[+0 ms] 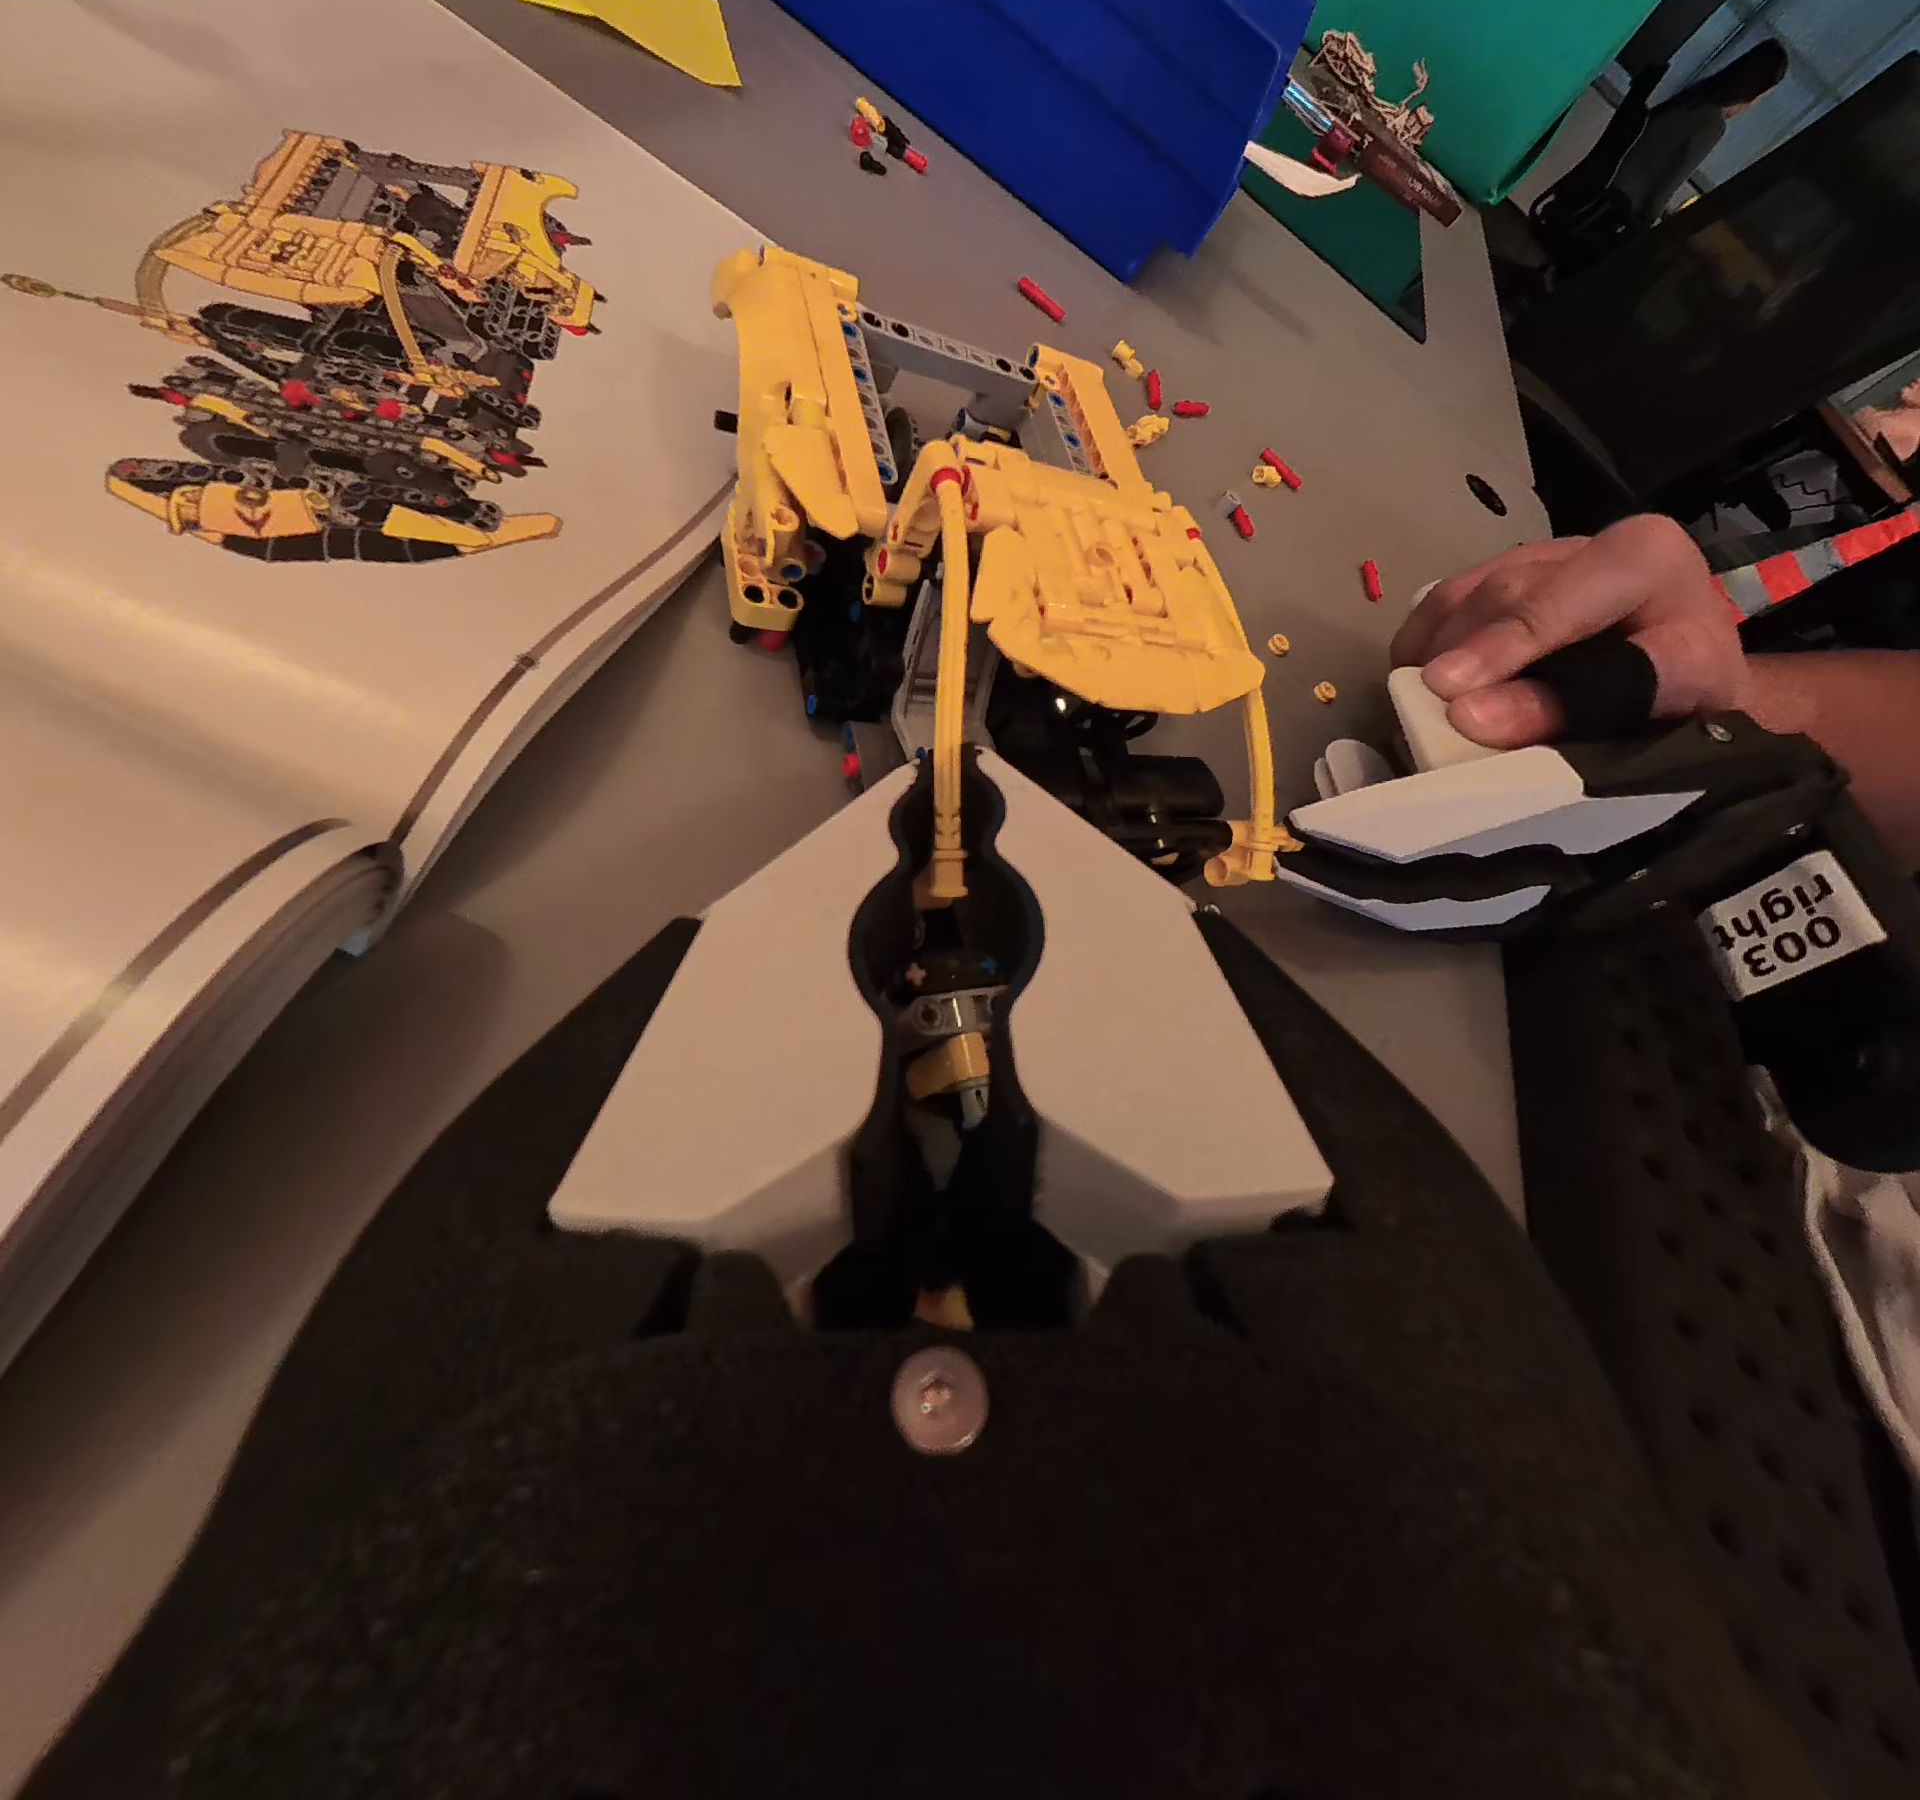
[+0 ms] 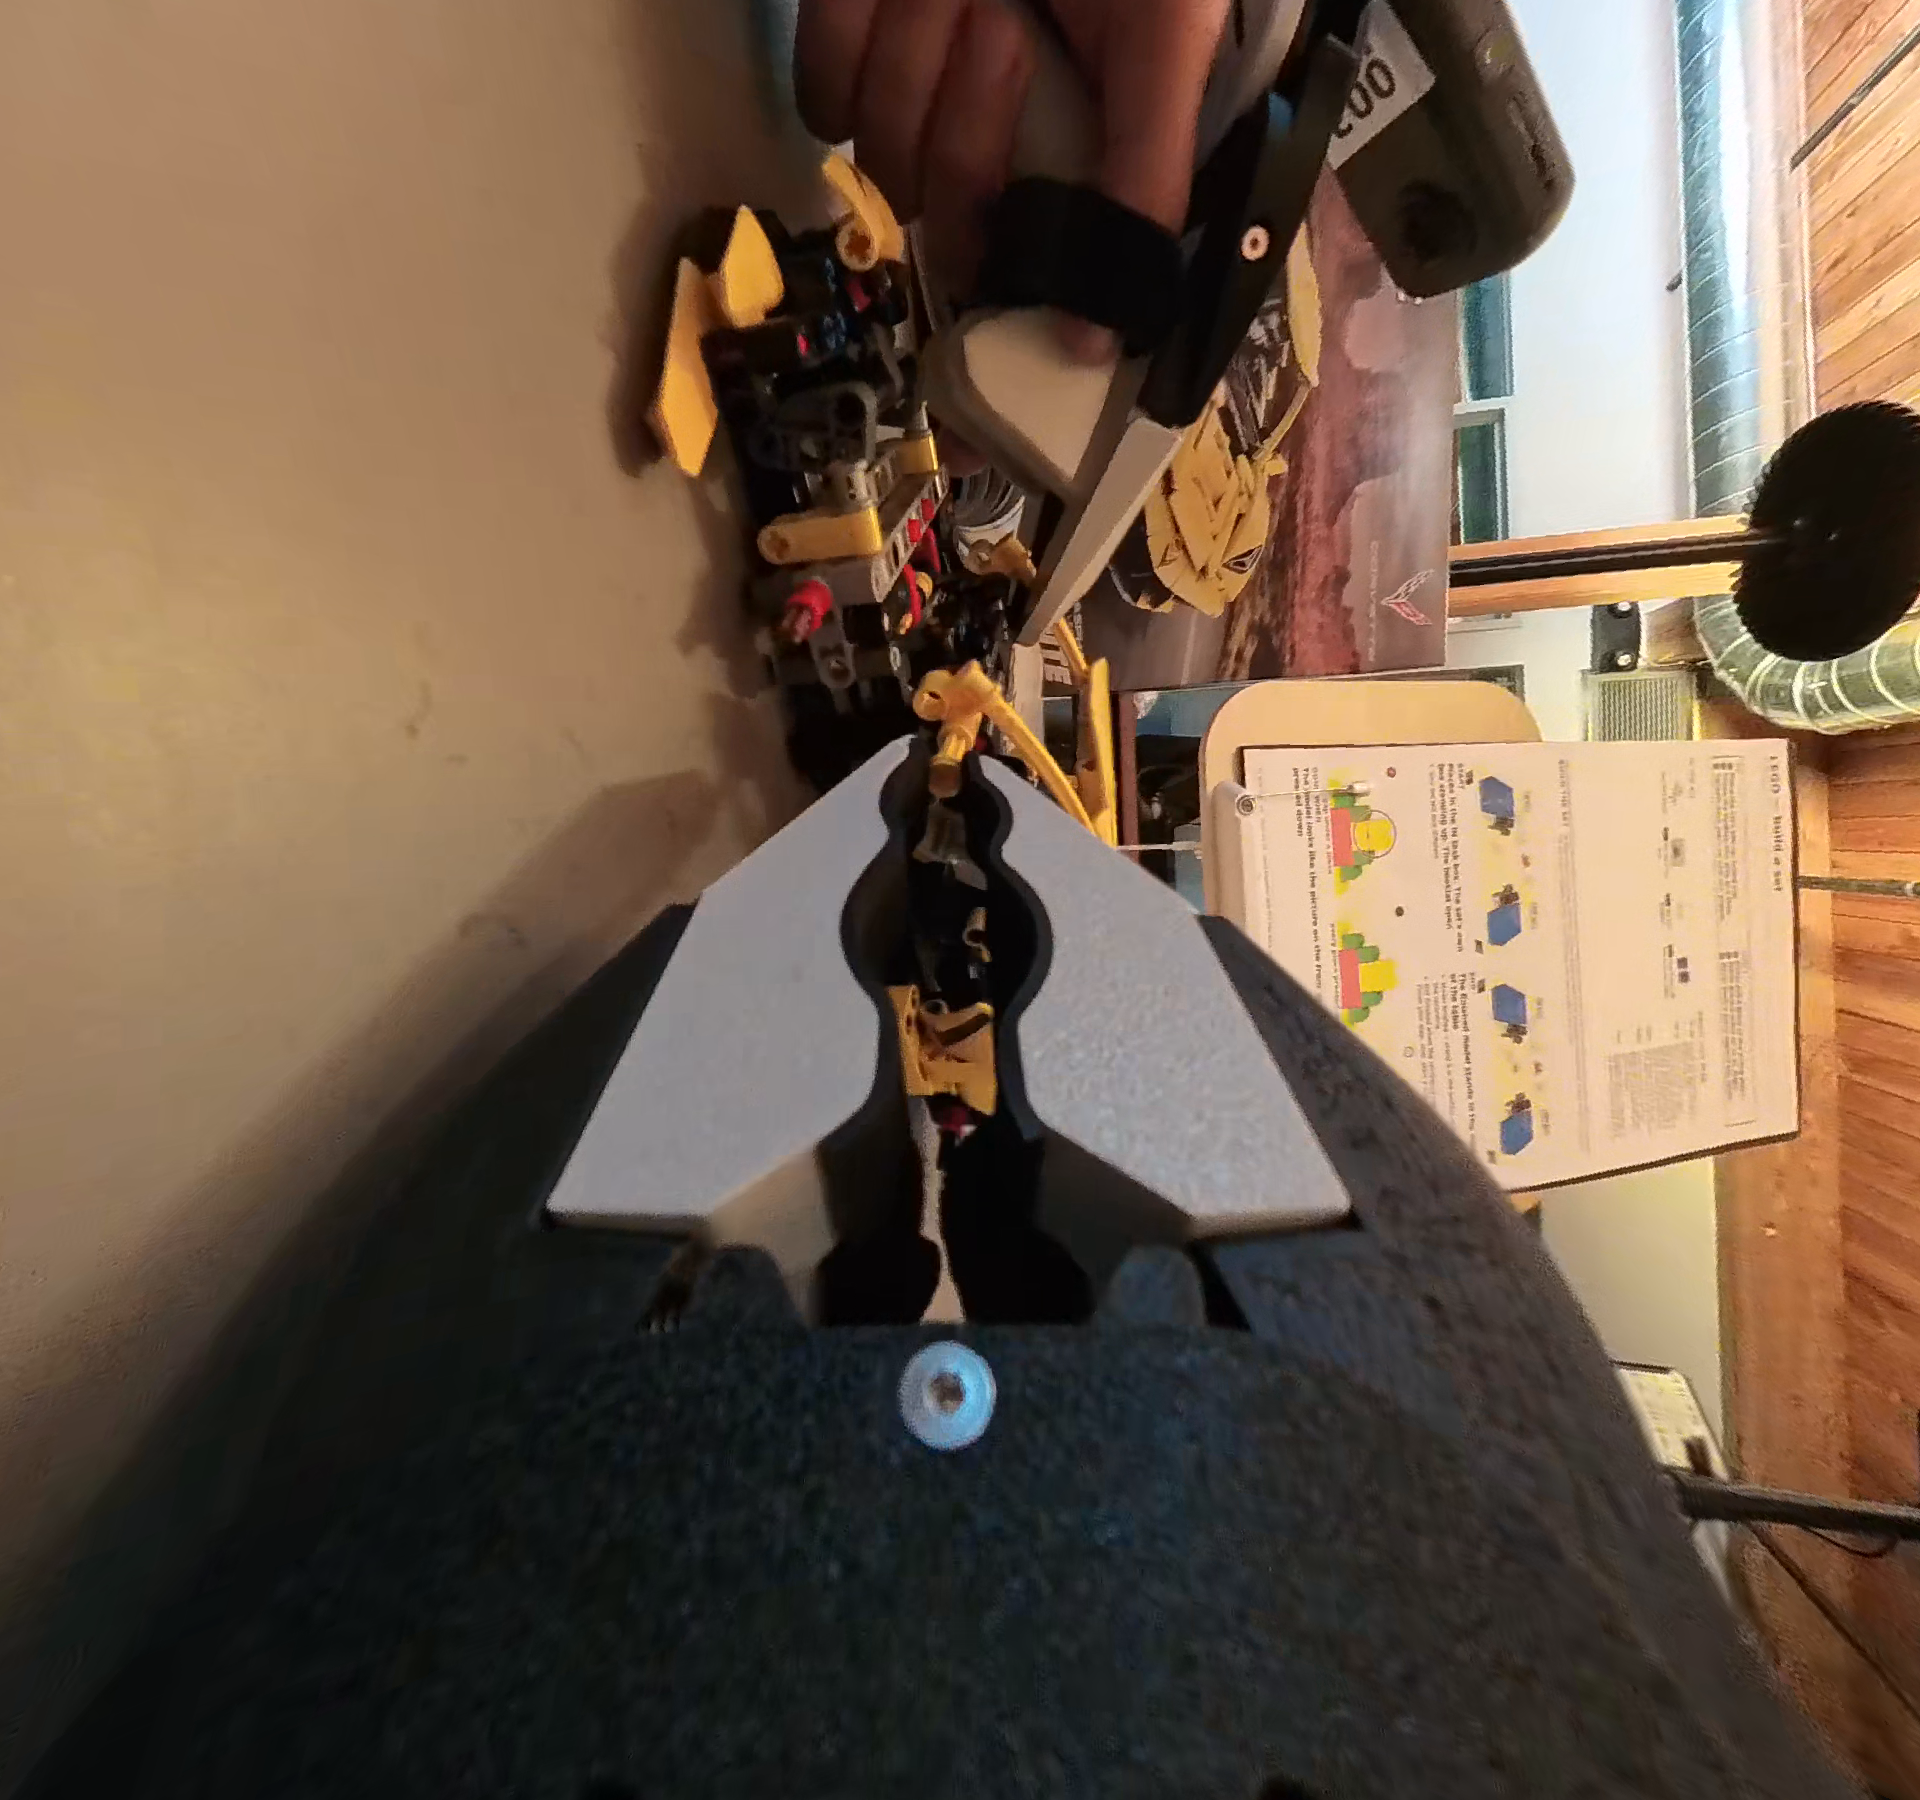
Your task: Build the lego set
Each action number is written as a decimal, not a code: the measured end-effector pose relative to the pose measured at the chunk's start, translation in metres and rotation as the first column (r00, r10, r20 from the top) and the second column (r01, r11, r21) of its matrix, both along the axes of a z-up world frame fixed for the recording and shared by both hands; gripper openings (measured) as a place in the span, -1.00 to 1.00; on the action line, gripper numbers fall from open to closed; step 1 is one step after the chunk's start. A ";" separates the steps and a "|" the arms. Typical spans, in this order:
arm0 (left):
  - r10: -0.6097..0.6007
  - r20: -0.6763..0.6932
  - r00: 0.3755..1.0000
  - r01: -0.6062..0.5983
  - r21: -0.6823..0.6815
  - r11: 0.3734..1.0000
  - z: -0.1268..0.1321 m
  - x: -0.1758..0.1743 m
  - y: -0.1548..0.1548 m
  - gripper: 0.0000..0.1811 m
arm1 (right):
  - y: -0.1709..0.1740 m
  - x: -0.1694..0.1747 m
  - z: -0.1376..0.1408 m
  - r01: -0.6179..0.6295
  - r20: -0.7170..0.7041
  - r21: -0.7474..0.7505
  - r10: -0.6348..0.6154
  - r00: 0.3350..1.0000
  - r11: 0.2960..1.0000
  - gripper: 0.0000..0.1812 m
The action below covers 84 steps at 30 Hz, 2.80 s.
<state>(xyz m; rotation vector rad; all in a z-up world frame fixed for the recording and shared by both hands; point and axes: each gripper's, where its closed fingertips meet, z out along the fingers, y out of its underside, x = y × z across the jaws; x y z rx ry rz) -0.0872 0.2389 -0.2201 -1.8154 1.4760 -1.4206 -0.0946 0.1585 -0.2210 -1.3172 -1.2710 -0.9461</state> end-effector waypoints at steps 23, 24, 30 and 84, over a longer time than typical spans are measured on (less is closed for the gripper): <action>-0.023 -0.001 1.000 0.023 0.017 1.000 0.000 0.000 -0.001 -0.96 | -0.005 0.007 0.002 0.057 -0.455 -0.225 -0.157 0.877 0.973 -0.85; -0.023 0.000 1.000 0.023 0.016 1.000 0.000 0.000 -0.001 -0.96 | -0.005 0.006 0.000 0.050 -0.462 -0.247 -0.162 0.872 0.968 -0.87; -0.027 0.001 1.000 0.027 0.013 1.000 0.000 0.000 -0.002 -0.96 | -0.004 0.003 0.002 0.032 -0.515 -0.272 -0.174 0.839 0.962 -0.96; 0.028 0.000 1.000 -0.028 0.023 0.999 0.000 -0.001 0.002 -0.96 | 0.008 0.006 -0.004 0.302 -0.260 -0.190 -0.345 0.902 0.934 -0.95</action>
